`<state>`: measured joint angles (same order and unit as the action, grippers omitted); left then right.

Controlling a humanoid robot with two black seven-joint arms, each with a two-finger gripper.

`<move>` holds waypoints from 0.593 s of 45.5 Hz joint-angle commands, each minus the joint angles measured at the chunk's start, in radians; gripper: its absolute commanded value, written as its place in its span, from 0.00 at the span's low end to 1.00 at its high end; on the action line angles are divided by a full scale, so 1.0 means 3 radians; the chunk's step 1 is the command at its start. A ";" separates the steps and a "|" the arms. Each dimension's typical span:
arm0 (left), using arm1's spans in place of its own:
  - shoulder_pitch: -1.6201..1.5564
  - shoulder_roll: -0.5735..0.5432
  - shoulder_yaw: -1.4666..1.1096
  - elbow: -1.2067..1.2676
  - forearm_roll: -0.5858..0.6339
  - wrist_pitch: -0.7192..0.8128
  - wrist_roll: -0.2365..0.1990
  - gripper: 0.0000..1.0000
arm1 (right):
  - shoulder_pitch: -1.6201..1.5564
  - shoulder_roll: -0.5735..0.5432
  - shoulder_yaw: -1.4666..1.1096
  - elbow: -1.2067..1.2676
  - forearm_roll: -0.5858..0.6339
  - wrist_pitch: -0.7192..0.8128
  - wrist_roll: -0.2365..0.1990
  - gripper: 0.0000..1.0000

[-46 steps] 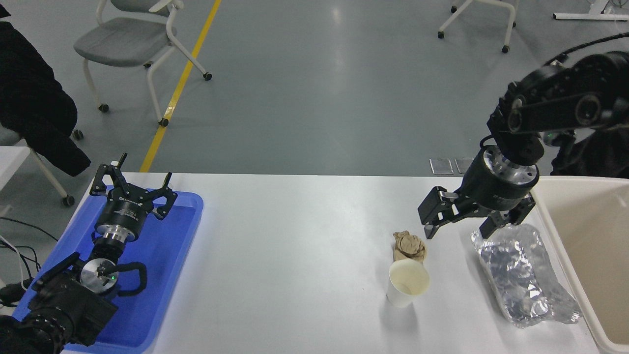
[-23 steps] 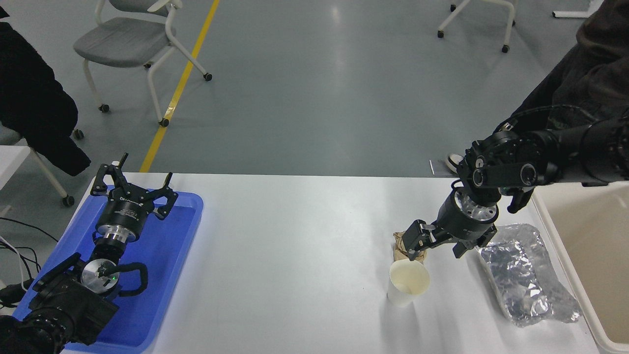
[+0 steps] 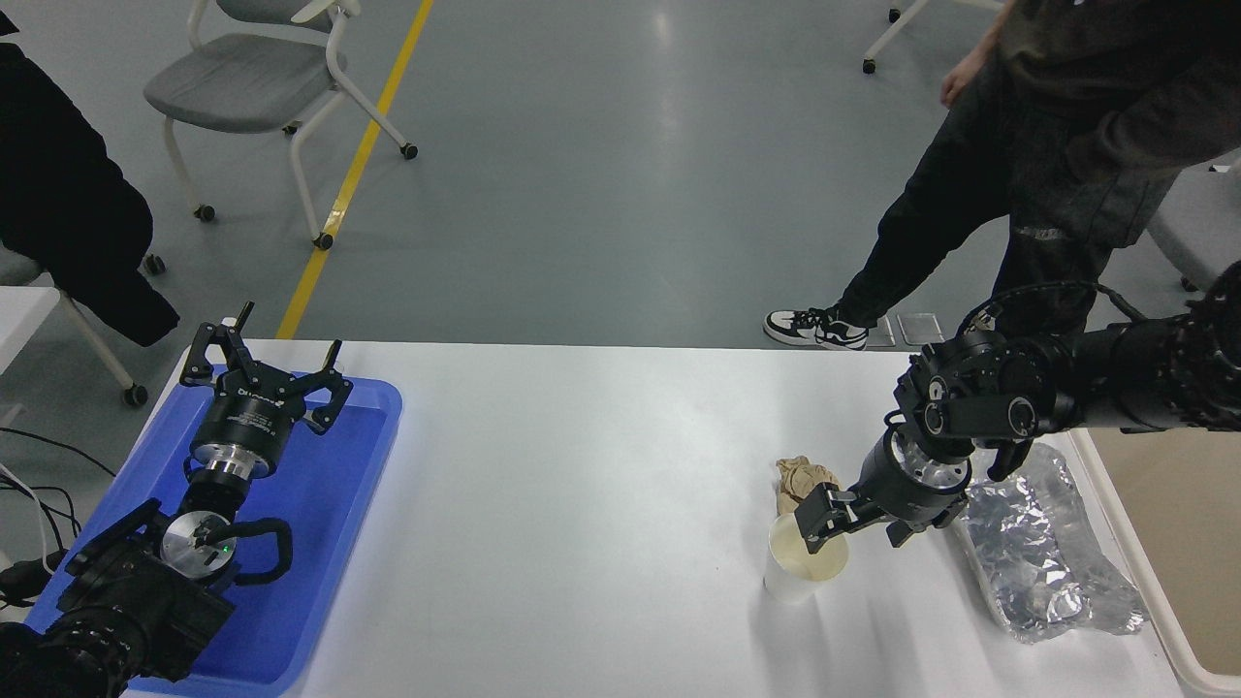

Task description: Pick up paper cup place in dustbin

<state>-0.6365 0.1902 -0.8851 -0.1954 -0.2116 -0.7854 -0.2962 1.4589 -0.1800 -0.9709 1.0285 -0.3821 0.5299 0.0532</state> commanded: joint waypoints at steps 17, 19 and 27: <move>0.0000 0.0000 0.0000 0.0002 0.0000 0.0000 0.0000 1.00 | 0.0076 -0.0009 -0.0046 -0.0049 -0.0020 0.0003 0.0002 0.00; 0.0000 0.0000 0.0000 0.0002 0.0000 0.0000 0.0000 1.00 | 0.0132 -0.0009 -0.0072 -0.0028 -0.0010 0.0028 0.0002 0.00; 0.0000 0.0000 0.0000 -0.0008 0.0000 0.0000 0.0000 1.00 | 0.0771 -0.0141 -0.0368 0.0375 0.0128 0.0197 0.0002 0.00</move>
<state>-0.6366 0.1902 -0.8851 -0.1970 -0.2118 -0.7854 -0.2959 1.5121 -0.1858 -1.0006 1.0324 -0.3817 0.5442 0.0541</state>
